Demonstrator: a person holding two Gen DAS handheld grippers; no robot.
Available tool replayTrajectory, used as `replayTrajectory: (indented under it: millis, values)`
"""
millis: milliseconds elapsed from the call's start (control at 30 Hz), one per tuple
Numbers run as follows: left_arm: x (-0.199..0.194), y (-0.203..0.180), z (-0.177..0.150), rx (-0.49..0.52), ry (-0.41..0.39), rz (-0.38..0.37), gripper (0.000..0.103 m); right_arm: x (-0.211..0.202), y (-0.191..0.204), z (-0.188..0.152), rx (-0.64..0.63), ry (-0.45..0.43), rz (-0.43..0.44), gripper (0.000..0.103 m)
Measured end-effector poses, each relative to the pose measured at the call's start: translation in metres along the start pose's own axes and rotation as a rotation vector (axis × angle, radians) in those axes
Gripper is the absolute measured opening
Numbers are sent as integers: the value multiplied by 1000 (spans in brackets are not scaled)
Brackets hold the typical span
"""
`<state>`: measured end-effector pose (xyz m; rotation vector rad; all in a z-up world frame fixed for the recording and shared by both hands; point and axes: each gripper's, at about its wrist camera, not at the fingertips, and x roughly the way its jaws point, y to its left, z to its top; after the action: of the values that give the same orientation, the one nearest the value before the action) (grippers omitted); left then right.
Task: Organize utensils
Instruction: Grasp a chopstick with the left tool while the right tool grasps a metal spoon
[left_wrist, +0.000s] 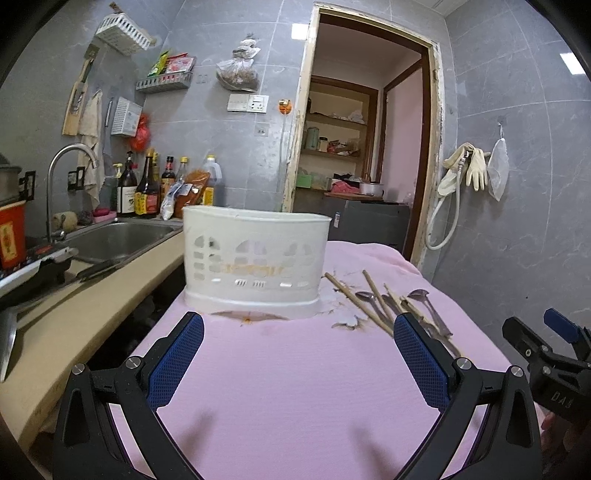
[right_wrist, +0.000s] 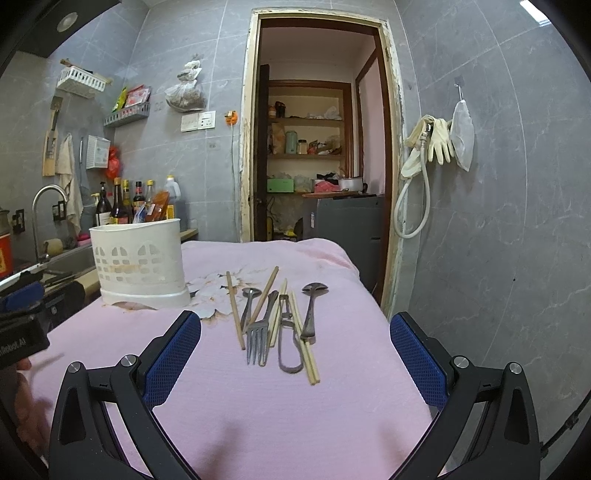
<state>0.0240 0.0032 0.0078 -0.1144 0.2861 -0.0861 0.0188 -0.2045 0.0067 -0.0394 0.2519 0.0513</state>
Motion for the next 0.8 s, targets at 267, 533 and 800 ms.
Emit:
replayTrajectory:
  millis: [267, 533, 800]
  values:
    - [28, -18, 40, 72, 63, -82, 101, 19, -22, 25, -76, -1, 23, 103]
    - [83, -37, 60, 60, 209, -166, 100, 73, -57, 55, -98, 92, 118, 103]
    - [140, -73, 58, 161, 352, -205, 62, 145, -69, 59, -128, 242, 216, 86]
